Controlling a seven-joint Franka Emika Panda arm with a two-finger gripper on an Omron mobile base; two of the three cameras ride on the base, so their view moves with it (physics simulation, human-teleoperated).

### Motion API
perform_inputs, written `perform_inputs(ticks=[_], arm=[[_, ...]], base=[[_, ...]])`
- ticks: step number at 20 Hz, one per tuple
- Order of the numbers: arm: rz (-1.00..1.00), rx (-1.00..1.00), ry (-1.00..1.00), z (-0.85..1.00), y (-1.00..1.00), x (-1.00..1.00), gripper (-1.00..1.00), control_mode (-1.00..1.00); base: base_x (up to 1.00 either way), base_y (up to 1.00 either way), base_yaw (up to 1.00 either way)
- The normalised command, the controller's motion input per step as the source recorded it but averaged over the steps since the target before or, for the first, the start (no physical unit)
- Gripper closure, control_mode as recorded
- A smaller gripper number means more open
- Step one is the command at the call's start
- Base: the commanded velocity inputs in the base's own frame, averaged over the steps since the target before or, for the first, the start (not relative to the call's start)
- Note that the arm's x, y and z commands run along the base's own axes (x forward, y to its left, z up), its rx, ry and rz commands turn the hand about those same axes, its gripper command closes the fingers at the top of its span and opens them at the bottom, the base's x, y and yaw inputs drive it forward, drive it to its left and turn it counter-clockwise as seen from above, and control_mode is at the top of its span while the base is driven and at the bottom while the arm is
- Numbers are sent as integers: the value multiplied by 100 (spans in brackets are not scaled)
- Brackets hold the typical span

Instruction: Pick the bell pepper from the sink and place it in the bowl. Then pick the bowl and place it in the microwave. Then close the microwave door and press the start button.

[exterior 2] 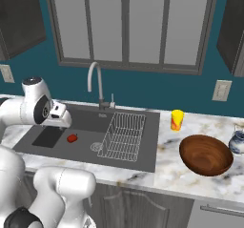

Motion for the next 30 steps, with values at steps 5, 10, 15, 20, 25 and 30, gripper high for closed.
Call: perform_inputs(ticks=[5, 10, 15, 20, 25, 30], arm=[[0, 0, 1, -45, 61, 33, -100, -100], [0, 0, 2, -31, 31, 36, -100, -100], [0, 0, 9, -25, 1, 41, -100, -100], [-3, 0, 7, -31, 0, 44, -100, -100], [-7, 0, 7, -39, 0, 46, -100, -100], [-7, 0, 3, -34, 0, 45, -100, -100]], base=[[0, 0, 0], [0, 0, 0], [0, 0, 0], [0, 0, 0], [0, 0, 0], [0, 0, 0]])
